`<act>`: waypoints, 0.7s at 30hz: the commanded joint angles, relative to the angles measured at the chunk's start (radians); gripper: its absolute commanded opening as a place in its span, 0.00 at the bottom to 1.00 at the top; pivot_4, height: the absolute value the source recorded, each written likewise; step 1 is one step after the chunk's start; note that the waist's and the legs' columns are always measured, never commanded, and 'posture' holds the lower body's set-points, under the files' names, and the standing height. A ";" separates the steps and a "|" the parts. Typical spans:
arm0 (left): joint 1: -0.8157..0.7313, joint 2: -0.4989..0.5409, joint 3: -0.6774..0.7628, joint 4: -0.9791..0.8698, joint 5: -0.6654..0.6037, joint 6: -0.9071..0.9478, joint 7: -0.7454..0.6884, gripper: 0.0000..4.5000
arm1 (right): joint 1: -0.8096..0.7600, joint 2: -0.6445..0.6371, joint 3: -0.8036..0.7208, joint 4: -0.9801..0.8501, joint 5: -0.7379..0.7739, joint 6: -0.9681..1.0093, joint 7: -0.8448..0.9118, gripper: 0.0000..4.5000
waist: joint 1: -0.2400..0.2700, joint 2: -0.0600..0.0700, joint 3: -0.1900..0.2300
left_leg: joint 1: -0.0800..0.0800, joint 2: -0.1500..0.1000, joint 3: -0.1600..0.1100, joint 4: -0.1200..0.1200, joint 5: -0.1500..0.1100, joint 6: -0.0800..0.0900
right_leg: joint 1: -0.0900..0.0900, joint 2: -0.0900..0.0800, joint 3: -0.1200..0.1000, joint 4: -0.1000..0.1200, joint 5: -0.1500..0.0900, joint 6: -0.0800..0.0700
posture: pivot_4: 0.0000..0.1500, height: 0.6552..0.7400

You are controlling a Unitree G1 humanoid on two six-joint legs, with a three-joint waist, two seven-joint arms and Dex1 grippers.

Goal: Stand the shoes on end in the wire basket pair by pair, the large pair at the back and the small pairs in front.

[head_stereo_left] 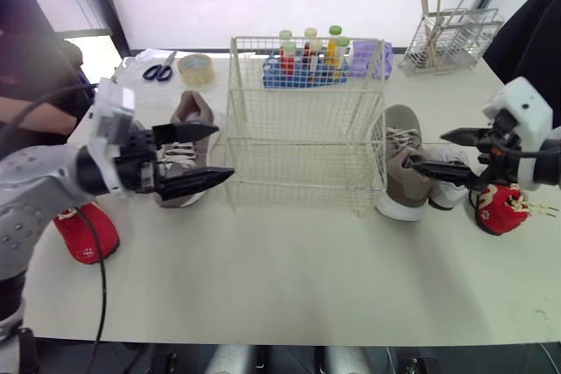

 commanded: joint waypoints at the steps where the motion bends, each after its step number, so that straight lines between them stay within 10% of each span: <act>1: -0.042 -0.027 -0.041 0.024 0.046 -0.038 -0.037 0.99 | -0.027 0.202 -0.092 -0.158 -0.056 0.225 -0.229 1.00 | -0.001 -0.002 -0.001 | 0.000 0.000 0.000 0.000 0.001 0.001 | 0.000 0.000 0.000 0.000 0.000 0.000 | 1.00 1.00; 21: -0.135 -0.064 -0.074 0.067 0.138 -0.038 -0.103 0.99 | 0.168 0.786 -0.020 -0.227 -0.314 0.017 -0.647 1.00 | -0.005 -0.002 -0.001 | 0.002 -0.001 -0.001 0.000 0.003 -0.002 | 0.001 0.001 0.000 0.003 0.002 0.002 | 1.00 1.00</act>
